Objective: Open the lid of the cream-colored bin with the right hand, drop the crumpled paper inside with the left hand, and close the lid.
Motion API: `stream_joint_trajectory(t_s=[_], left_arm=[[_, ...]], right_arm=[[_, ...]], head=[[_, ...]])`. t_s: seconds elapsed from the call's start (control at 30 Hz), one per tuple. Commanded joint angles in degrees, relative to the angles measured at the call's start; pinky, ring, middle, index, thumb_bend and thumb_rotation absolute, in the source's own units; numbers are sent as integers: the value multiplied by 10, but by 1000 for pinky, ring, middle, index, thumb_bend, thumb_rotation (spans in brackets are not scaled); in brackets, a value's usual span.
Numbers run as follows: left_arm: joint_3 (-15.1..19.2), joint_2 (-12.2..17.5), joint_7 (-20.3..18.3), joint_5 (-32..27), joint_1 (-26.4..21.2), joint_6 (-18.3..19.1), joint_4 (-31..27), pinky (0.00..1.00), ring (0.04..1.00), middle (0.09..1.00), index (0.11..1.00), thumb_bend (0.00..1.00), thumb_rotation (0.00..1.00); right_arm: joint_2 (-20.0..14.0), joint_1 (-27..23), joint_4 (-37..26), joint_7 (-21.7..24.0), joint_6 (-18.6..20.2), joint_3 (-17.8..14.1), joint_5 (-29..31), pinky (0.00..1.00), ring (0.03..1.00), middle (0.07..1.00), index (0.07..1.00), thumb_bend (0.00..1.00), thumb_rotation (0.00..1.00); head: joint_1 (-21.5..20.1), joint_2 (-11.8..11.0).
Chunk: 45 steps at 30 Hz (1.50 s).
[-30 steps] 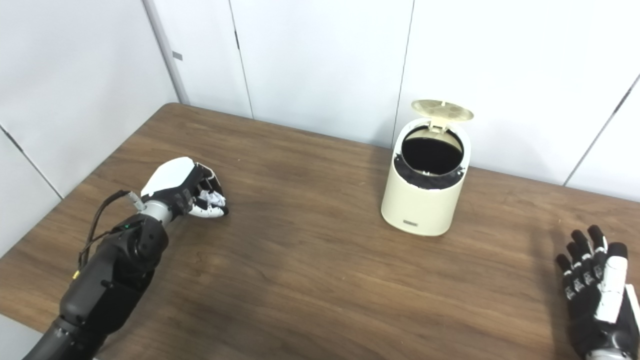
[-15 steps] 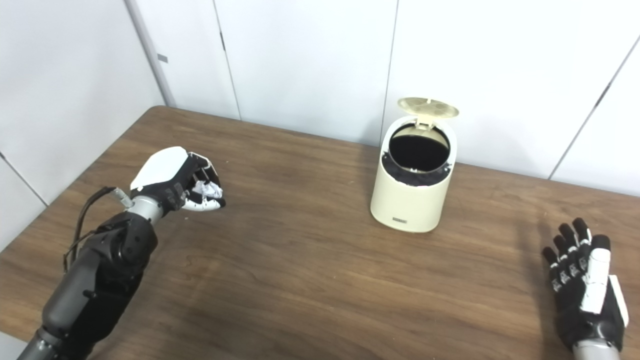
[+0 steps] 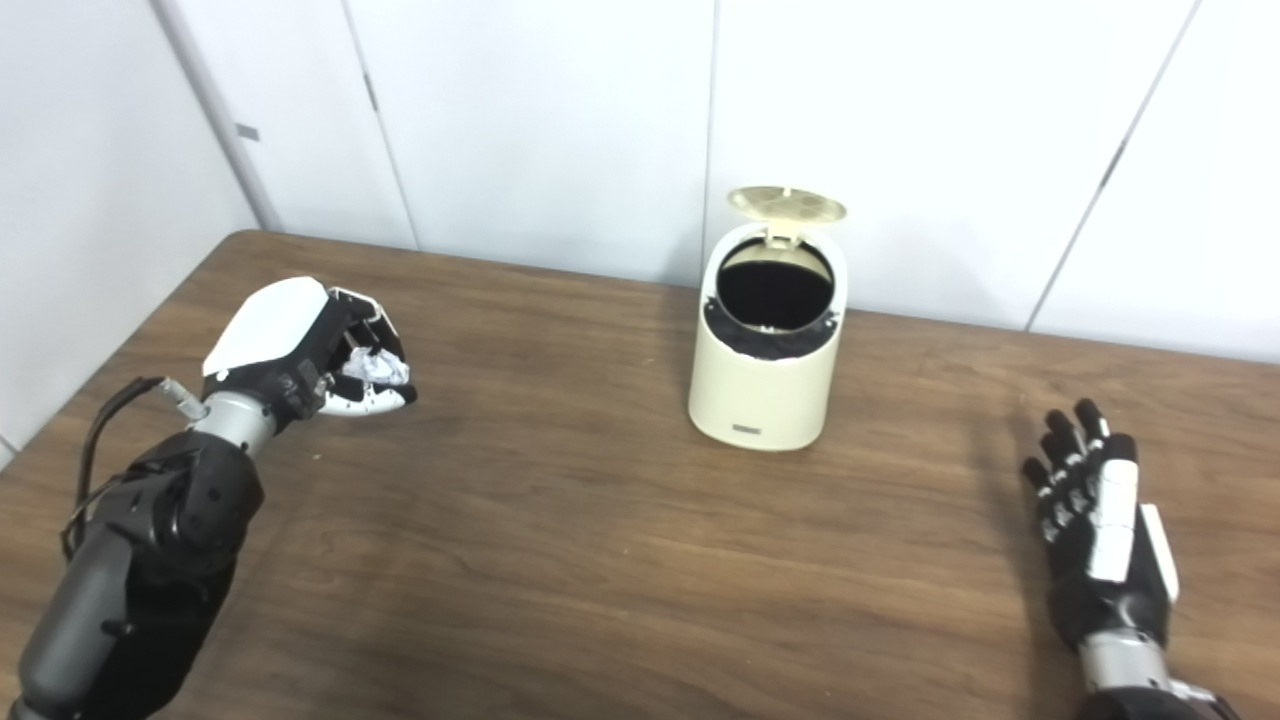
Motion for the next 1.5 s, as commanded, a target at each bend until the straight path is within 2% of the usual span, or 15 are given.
stream_joint_trajectory(t_s=[0.0,0.2,0.37,0.53,0.67,0.77,0.87,0.93,1.07,1.2,1.47], left_arm=[[3,4,6,9,-31,0,-19,496,438,507,472,502,0],[-5,-3,11,3,-46,-15,-14,488,414,506,481,501,0],[-16,-24,23,-1,-66,-19,-4,469,397,497,496,500,0],[-27,-42,26,5,-83,-17,3,340,386,487,502,473,0],[-41,-49,38,11,-93,-29,10,357,382,486,507,473,0],[-49,-59,41,10,-101,-22,11,387,382,472,525,473,0],[-53,-69,41,10,-108,-18,12,361,388,478,504,474,0],[-55,-73,41,9,-111,-18,13,369,390,480,502,474,0],[-58,-82,46,5,-116,-24,15,308,379,483,511,469,0],[-61,-89,47,4,-120,-25,15,295,373,481,511,467,0],[-66,-90,70,-11,-124,-60,32,295,375,484,502,468,0]], right_arm=[[6,-3,3,-3,-4,5,-6,975,977,954,997,568,1000],[14,-1,7,-1,-9,10,-3,984,984,965,1000,550,1000],[17,-1,11,-3,-26,16,-11,991,988,967,1000,543,1000],[23,-4,10,-8,-28,19,-17,999,998,975,998,573,1000],[25,-7,14,-9,-30,20,-17,1000,1000,989,996,585,1000],[27,-8,14,-12,-27,23,-22,1000,1000,995,997,588,1000],[33,-10,16,-15,-28,23,-22,1000,1000,994,995,590,1000],[37,-10,13,-17,-26,24,-23,1000,1000,998,997,585,1000],[41,-6,2,-22,-25,29,-36,1000,1000,1000,993,594,1000],[42,-1,-5,-24,-31,32,-42,1000,1000,999,991,605,1000],[41,15,-23,-26,-43,32,-46,1000,1000,994,983,597,1000]], head=[[-2,0],[-37,-8],[-62,-14],[-79,-18],[-92,-22],[-104,-26],[-112,-29],[-116,-30],[-127,-34],[-136,-36],[-147,-40]])
